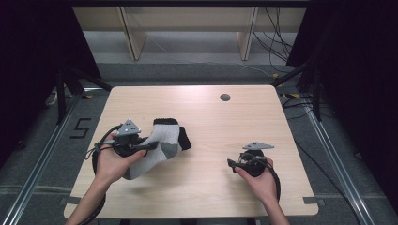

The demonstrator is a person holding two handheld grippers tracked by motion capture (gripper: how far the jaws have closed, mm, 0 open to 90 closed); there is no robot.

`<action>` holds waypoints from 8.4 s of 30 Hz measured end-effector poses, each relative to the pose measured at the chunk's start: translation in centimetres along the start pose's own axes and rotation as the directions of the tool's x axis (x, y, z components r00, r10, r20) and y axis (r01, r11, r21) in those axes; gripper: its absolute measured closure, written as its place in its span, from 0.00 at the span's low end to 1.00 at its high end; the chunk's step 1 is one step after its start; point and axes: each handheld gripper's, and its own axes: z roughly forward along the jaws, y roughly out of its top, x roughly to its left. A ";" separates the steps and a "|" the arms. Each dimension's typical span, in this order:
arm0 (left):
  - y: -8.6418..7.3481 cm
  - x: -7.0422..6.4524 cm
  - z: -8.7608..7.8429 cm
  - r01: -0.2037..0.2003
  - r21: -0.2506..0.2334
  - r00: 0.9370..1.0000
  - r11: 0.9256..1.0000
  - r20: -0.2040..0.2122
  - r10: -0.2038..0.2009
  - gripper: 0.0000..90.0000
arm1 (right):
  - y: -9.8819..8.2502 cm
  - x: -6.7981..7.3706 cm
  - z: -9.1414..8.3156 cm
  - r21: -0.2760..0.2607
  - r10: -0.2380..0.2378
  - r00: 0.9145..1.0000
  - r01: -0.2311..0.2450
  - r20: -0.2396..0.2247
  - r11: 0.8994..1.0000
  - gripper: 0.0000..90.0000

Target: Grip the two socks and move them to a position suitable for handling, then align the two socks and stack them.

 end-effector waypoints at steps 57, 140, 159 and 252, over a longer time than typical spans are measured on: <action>0.7 -6.5 10.2 -0.175 0.064 0.975 0.982 0.149 0.164 0.79 | 0.1 -1.0 -0.6 -0.027 0.039 0.999 -0.039 0.006 0.999 0.42; -8.9 -3.8 4.4 -0.165 0.155 0.981 0.974 0.128 0.146 0.50 | 2.4 -2.0 -1.5 -0.039 0.027 0.992 -0.023 0.124 0.999 0.53; -9.2 -3.7 5.2 -0.144 0.171 0.983 0.975 0.141 0.120 0.43 | 7.4 -1.2 3.9 0.063 -0.008 0.994 0.001 0.107 0.998 0.57; -3.0 2.8 5.2 -0.142 0.085 0.983 0.986 0.128 0.131 0.87 | 6.2 1.3 -3.6 -0.089 -0.074 0.991 0.084 0.110 0.992 0.87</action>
